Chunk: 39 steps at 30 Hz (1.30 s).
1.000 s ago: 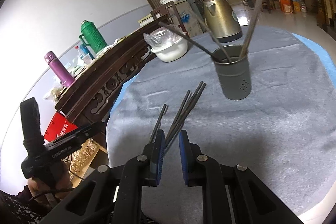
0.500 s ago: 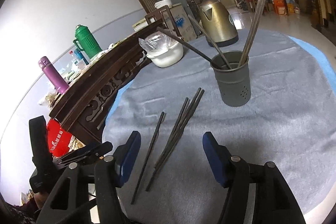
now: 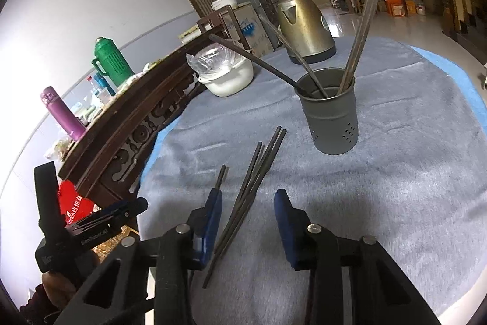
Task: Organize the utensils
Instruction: 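Move both open grippers back toward the remaining dark rods, then close the left gripper on a dark rod while the right gripper grasps another rod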
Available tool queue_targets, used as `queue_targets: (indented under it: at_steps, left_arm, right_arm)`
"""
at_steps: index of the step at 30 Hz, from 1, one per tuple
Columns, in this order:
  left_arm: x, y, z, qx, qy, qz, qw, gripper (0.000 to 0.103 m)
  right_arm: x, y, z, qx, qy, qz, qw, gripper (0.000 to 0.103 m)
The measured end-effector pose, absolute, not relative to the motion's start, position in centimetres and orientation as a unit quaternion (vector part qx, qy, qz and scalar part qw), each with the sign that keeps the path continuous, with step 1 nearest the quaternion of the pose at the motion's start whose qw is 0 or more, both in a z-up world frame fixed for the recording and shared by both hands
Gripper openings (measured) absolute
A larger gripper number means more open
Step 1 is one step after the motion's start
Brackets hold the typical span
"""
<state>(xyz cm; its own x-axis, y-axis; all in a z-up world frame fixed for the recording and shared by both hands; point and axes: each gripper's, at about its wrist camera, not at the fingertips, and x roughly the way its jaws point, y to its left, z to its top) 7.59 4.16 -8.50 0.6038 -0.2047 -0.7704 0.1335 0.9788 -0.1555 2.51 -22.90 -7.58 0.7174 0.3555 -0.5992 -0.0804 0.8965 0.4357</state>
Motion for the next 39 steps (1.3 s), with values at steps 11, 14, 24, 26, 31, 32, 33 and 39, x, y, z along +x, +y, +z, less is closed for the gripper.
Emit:
queue_targets:
  at_steps: [11,14,24,26,31,32,33,39]
  left_arm:
    - [6.1,3.8,-11.7,-0.048,0.487,-0.096,0.867,0.069]
    - [6.0,3.6,-11.7,-0.053,0.489,-0.100,0.865,0.069]
    - [5.8,4.0,-11.1,-0.051,0.479,-0.099,0.871,0.069]
    - [5.9,4.1,-11.2,-0.052,0.479,-0.100,0.870,0.069]
    - [5.9,4.3,-11.2,-0.054,0.479,-0.101,0.870,0.069]
    - [5.9,4.4,-11.1,-0.053,0.479,-0.100,0.870,0.069]
    - [5.8,4.4,-11.1,-0.054,0.479,-0.100,0.870,0.069]
    - [6.0,4.4,-11.1,-0.055,0.480,-0.099,0.870,0.069]
  right_arm:
    - [5.6,-19.4,-12.6,0.166,0.451,0.146,0.864,0.023]
    - [6.4,-18.9,-13.6,0.173,0.470,0.158,0.851,0.023]
    - [8.8,-16.9,-15.5,0.207,0.533,0.182,0.800,0.024]
    - [9.1,-16.6,-15.8,0.202,0.538,0.177,0.799,0.024]
    - [9.5,-15.6,-16.8,0.194,0.555,0.169,0.791,0.022]
    - [9.4,-15.4,-16.7,0.184,0.551,0.167,0.797,0.015]
    - [9.4,-15.4,-16.6,0.178,0.550,0.165,0.799,0.014]
    - [8.3,-17.1,-16.4,0.188,0.553,0.157,0.797,0.007]
